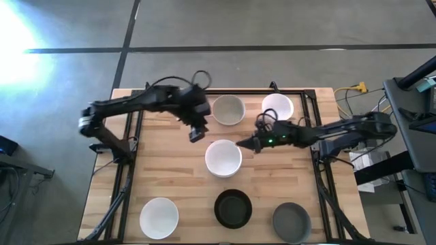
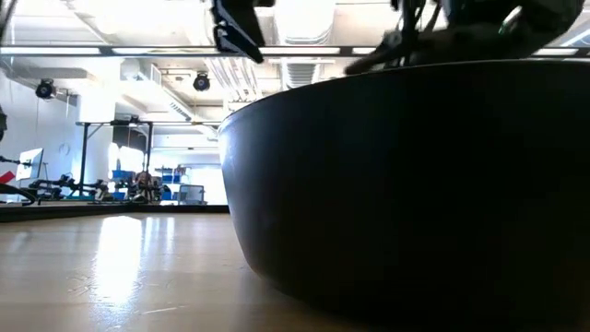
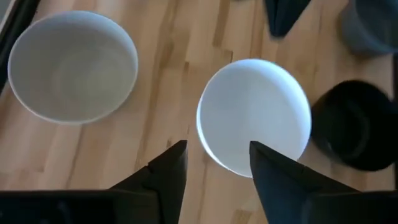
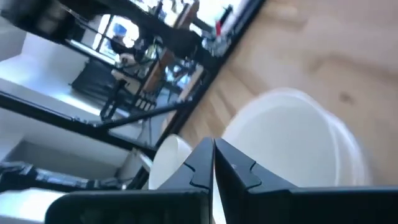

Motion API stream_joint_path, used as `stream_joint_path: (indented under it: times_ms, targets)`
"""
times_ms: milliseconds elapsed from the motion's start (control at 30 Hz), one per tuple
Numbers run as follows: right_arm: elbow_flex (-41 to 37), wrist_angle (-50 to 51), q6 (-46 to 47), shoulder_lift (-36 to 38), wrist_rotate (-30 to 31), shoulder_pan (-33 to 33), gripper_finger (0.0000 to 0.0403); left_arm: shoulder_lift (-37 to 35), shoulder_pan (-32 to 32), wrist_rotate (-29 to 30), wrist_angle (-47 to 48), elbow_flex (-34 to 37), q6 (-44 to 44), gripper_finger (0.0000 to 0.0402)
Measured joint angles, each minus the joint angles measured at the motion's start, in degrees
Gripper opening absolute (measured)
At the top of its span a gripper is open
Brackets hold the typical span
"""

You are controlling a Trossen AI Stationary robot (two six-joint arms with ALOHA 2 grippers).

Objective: Nest bowls inside each other
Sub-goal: Stack the top gray bowl on the white bowl

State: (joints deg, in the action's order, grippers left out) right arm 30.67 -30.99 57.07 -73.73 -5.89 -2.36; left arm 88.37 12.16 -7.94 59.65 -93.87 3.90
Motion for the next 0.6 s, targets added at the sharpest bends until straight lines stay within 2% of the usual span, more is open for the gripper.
stream_joint_path:
  times_ms: [133, 300, 433, 600]
  targets:
    - [-0.03, -6.51, 2.62, -7.72, -4.46, -0.42, 0.0009, -9.77, -0.04, 0.01, -7.29, 12.83, 7.98, 0.0153]
    - [1.02, -7.27, 5.64, -13.56, -6.29, -0.4, 0.0009, -21.06, -0.17, 0.07, -13.85, 26.96, 16.87, 0.0152]
    - [1.6, -7.17, 7.02, -14.95, -6.29, -0.4, 0.0009, -28.63, -0.22, 0.07, -19.93, 35.51, 23.07, 0.0152]
    - [2.69, -3.8, 7.0, -13.09, -6.1, -0.61, 0.0009, -35.53, -0.2, 0.08, -27.39, 42.15, 26.47, 0.0152]
